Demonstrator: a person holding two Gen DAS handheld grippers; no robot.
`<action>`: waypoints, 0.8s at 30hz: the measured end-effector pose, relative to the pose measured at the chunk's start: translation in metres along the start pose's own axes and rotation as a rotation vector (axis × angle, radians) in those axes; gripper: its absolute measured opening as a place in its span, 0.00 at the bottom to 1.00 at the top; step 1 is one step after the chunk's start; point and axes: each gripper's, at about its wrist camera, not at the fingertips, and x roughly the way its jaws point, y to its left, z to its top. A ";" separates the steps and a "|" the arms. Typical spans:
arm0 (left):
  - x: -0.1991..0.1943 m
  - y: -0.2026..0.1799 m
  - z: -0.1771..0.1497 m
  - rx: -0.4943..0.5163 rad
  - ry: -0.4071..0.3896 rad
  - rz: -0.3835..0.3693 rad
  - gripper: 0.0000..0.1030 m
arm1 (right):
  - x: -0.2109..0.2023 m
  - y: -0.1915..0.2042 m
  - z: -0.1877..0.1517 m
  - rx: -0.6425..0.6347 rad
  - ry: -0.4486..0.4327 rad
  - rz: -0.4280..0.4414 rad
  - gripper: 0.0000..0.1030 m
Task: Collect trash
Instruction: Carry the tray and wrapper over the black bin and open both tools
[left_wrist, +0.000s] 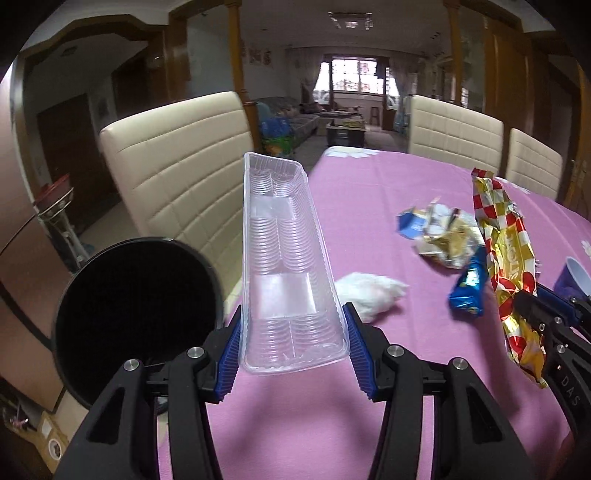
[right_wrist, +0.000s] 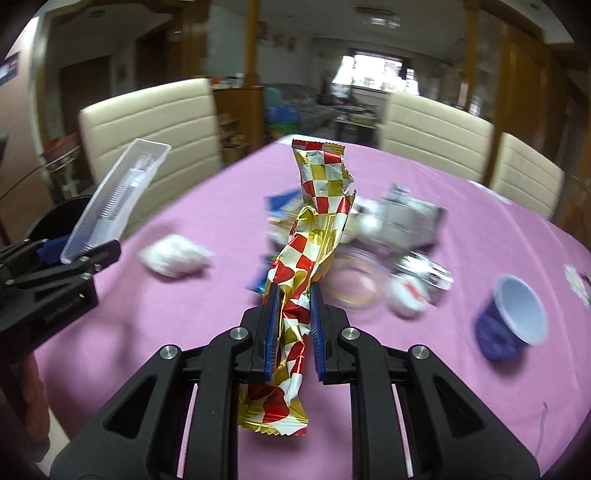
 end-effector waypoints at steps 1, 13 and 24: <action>0.001 0.006 0.000 -0.008 0.003 0.011 0.48 | 0.004 0.011 0.004 -0.018 0.006 0.028 0.16; 0.006 0.089 -0.018 -0.108 0.028 0.163 0.49 | 0.034 0.118 0.033 -0.187 0.032 0.209 0.17; 0.010 0.138 -0.028 -0.167 0.024 0.235 0.51 | 0.060 0.196 0.052 -0.249 0.083 0.345 0.17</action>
